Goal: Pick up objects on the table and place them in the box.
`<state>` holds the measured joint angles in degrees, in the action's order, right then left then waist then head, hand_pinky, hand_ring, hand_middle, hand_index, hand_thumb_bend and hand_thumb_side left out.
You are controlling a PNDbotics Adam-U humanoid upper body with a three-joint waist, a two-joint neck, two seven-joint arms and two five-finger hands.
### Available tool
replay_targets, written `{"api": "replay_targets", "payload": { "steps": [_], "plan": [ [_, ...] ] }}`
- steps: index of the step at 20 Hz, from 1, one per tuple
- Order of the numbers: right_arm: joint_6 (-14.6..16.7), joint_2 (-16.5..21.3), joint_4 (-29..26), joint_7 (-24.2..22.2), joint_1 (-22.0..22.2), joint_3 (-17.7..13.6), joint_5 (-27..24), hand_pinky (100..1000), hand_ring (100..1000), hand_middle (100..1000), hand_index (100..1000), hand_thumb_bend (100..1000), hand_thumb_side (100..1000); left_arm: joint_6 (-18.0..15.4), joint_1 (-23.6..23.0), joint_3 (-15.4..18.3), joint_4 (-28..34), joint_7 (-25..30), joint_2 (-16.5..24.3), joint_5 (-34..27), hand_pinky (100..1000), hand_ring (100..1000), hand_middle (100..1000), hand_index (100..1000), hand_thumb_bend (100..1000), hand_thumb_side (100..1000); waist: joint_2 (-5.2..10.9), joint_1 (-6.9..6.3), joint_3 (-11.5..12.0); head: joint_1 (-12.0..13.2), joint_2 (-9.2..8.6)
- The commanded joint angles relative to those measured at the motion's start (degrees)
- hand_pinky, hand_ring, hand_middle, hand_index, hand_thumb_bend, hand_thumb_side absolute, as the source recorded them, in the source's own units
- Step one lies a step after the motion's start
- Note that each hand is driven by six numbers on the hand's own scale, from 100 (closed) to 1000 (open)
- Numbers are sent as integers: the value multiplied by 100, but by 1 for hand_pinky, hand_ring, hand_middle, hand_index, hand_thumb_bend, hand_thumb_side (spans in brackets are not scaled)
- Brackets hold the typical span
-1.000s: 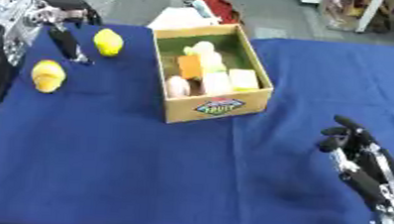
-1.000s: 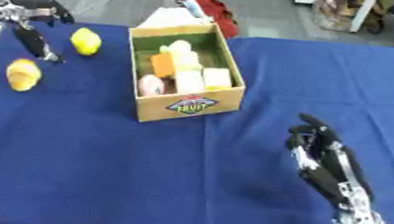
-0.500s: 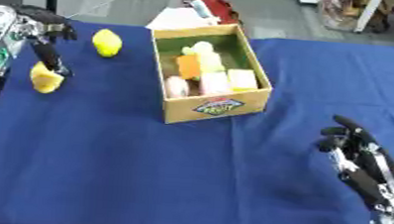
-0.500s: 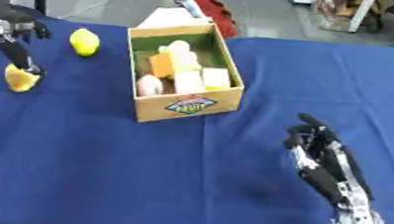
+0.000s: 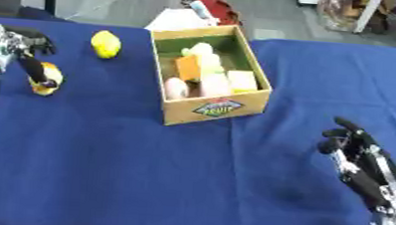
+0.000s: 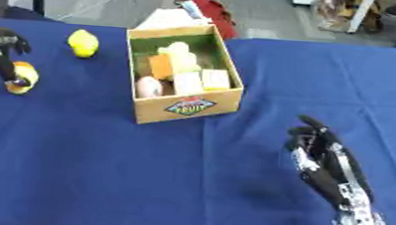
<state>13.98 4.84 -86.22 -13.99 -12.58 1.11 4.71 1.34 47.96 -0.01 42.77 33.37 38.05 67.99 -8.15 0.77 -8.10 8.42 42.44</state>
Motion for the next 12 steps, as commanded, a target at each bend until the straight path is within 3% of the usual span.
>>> {"api": "replay_targets", "payload": {
  "steps": [1, 6, 9, 12],
  "plan": [
    [9, 80, -78, 12, -56, -27, 14, 657, 625, 669, 903, 100, 378, 91, 48, 100, -75, -259, 194, 42, 734, 691, 758, 866, 460, 225, 50, 0, 2, -7, -58],
    [6, 69, -75, -2, -60, -23, 15, 657, 626, 670, 903, 100, 375, 117, -46, 91, -229, -583, 109, 17, 691, 604, 664, 797, 429, 214, 47, 19, 4, -20, -73],
    [3, 73, -71, 2, -57, -33, 14, 657, 625, 670, 903, 100, 375, 106, -70, 86, -238, -761, 111, 23, 640, 510, 535, 703, 359, 193, 51, 27, -1, -17, -62],
    [-3, 75, -61, 6, -51, -36, 19, 657, 625, 670, 903, 100, 375, 46, -39, 69, -71, -903, 173, 65, 622, 474, 486, 660, 298, 183, 55, 22, 9, -22, -60]
  ]
}}
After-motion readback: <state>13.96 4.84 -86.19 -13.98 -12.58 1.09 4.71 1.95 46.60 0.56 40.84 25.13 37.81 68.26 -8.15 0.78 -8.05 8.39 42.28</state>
